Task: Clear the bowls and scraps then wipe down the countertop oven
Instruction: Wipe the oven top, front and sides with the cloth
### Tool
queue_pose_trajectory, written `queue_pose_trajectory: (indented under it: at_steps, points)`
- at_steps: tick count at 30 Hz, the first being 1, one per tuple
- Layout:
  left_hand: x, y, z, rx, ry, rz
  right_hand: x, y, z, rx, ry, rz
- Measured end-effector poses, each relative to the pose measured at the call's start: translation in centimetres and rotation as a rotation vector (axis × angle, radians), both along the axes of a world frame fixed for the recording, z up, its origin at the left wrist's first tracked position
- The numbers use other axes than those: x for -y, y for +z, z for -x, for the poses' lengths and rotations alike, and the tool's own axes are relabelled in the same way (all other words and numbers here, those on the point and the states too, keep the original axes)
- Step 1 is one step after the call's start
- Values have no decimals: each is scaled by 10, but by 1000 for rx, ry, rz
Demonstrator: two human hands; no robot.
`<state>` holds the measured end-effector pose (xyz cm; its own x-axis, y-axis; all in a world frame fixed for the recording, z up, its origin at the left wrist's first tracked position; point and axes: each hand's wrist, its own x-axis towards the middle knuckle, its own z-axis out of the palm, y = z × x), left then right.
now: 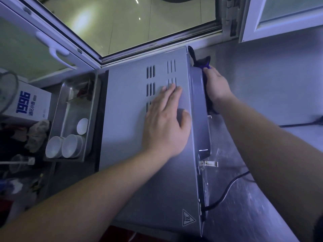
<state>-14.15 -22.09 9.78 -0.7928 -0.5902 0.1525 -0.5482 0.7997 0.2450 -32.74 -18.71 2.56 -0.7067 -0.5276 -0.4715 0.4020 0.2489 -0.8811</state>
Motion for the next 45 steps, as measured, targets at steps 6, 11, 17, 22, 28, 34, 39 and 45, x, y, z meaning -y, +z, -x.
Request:
queue_pose_trajectory:
  at_steps: [6, 11, 17, 22, 28, 34, 39, 45]
  points:
    - [1, 0, 0, 2, 1, -10, -1, -27, 1, 73, 61, -109]
    - [1, 0, 0, 7, 1, -7, -12, -37, -12, 171, 34, -159]
    - [0, -1, 0, -5, 8, -11, -42, -44, -50, 129, -14, -107]
    - [1, -1, -1, -14, 1, -2, -75, -39, -86, 169, -29, -80]
    - [1, -1, -1, -10, 11, -7, -103, -41, -113, 182, -28, -72]
    - [1, 0, 0, 0, 20, -5, -114, -34, -126, 308, -13, -78]
    - [0, -1, -1, 1, 20, -1, -116, -19, -135, 431, -106, 42]
    - [-1, -1, -1, -8, 13, -4, -113, 13, -132, 306, -69, 49]
